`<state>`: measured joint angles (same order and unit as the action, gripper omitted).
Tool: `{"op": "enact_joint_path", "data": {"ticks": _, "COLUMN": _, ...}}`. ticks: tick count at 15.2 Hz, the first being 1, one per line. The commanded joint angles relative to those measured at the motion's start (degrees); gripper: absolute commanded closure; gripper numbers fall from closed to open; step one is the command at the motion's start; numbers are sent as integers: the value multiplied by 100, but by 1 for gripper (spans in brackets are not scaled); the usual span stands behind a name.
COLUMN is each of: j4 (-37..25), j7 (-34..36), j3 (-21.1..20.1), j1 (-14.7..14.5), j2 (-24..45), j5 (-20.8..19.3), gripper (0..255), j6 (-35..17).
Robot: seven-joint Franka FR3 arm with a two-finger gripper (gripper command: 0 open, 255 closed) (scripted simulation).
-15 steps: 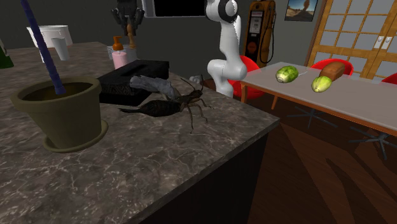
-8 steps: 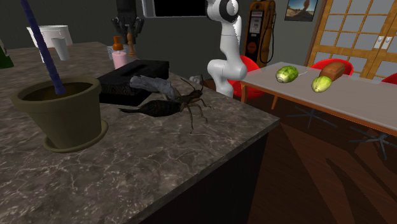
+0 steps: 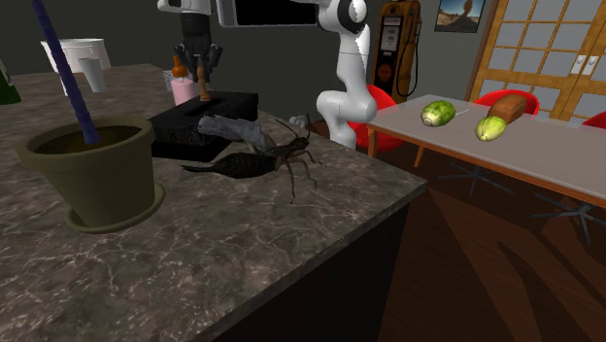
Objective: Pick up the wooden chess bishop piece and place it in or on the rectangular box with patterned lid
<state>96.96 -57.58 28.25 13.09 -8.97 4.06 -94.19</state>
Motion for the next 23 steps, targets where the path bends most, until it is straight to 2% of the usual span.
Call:
{"op": "enact_joint_path", "data": {"ticks": 1, "j4": 153, "j7": -2, "j3": -6, "j1": 1, "j2": -33, "j5": -14, "gripper": 255, "j6": -128}}
{"op": "enact_joint_path", "data": {"ticks": 8, "j4": 153, "j7": -2, "j3": -6, "j1": 1, "j2": -33, "j5": -14, "gripper": 255, "j6": -128}}
{"op": "enact_joint_path", "data": {"ticks": 9, "j4": 153, "j7": -2, "j3": -6, "j1": 1, "j2": -33, "j5": -14, "gripper": 0, "j6": -128}}
{"op": "enact_joint_path", "data": {"ticks": 14, "j4": 153, "j7": -2, "j3": -6, "j1": 1, "j2": -33, "j5": -14, "gripper": 0, "j6": -128}}
{"op": "enact_joint_path", "data": {"ticks": 18, "j4": -794, "j7": -63, "j3": 81, "j1": 28, "j2": 168, "j5": 79, "gripper": 0, "j6": 652}}
{"op": "enact_joint_path", "data": {"ticks": 23, "j4": -794, "j7": -63, "j3": 81, "j1": 28, "j2": 168, "j5": 80, "gripper": 0, "j6": 652}}
